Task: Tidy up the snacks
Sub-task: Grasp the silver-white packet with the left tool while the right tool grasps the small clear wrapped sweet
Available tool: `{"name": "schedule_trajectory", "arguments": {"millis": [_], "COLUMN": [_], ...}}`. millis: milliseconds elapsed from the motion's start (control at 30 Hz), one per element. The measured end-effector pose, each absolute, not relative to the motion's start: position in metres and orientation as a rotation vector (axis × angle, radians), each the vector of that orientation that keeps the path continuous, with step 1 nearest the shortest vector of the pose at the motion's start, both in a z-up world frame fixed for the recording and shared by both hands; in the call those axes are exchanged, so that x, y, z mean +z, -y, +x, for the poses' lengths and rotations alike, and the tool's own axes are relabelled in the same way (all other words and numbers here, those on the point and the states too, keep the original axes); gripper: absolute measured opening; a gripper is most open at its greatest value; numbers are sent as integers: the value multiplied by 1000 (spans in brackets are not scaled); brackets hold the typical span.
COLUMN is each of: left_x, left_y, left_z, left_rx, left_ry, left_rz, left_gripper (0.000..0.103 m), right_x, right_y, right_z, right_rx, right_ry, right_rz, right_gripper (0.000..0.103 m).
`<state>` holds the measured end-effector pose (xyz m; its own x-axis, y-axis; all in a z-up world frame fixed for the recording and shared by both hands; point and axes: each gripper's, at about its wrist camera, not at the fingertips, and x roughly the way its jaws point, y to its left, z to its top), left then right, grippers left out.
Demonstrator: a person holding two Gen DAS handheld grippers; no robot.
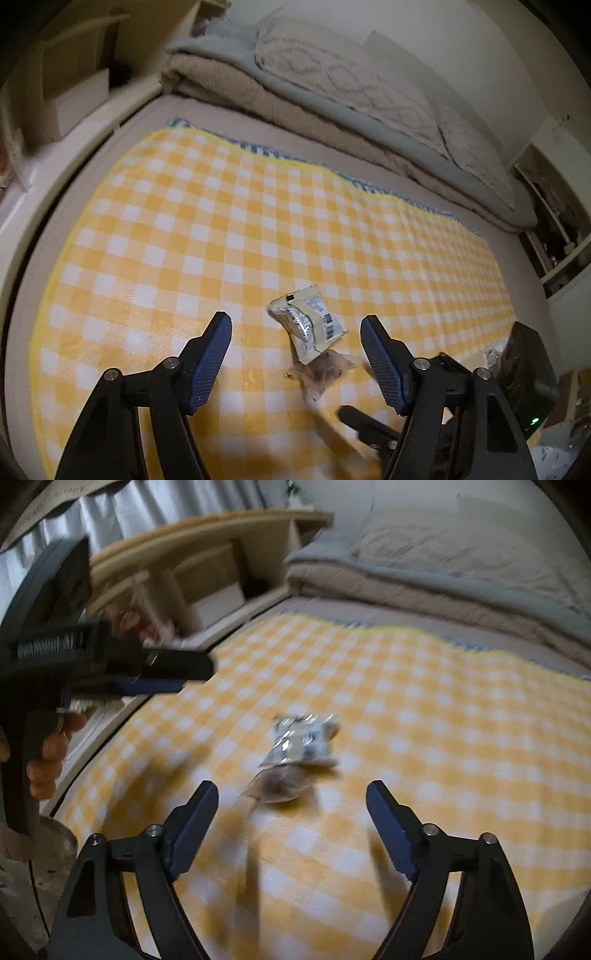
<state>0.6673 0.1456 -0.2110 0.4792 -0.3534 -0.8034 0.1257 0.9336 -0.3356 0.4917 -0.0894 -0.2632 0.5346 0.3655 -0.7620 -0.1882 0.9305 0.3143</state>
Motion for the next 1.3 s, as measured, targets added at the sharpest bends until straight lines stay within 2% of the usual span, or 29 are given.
{"name": "schedule_trajectory", "arguments": {"millis": [367,533,600,833,1067,1133,1300], "left_x": [-260,-276,-279,-286,-292,-294,-294], "left_y": [-127,-111,-106,-83,-38,-27,-14], "left_z": [720,738,742,741,746,744,731], "left_rx": [-297,-248,-230,-150,-61,-52,-74], "left_ry": [-1177,-1224,-1229,-1209,-1177,-1166,-1125], "left_rz": [-321,-352,-361,-345,-172,-121,-49], "left_gripper": [70,68,67,64,53,53,44], "right_x": [-300,-300,-300,-296,-289,-289,-296], "right_y": [69,70,75,102,127,132,140], "right_z": [527,527,524,511,493,489,484], "right_rx": [400,435,433,399,375,374,364], "right_ry": [-1047,-1061,-1064,-1066,-1110,-1131,-1170], "right_rz": [175,156,168,192,161,163,202], "right_gripper": [60,57,41,40,40,40,44]}}
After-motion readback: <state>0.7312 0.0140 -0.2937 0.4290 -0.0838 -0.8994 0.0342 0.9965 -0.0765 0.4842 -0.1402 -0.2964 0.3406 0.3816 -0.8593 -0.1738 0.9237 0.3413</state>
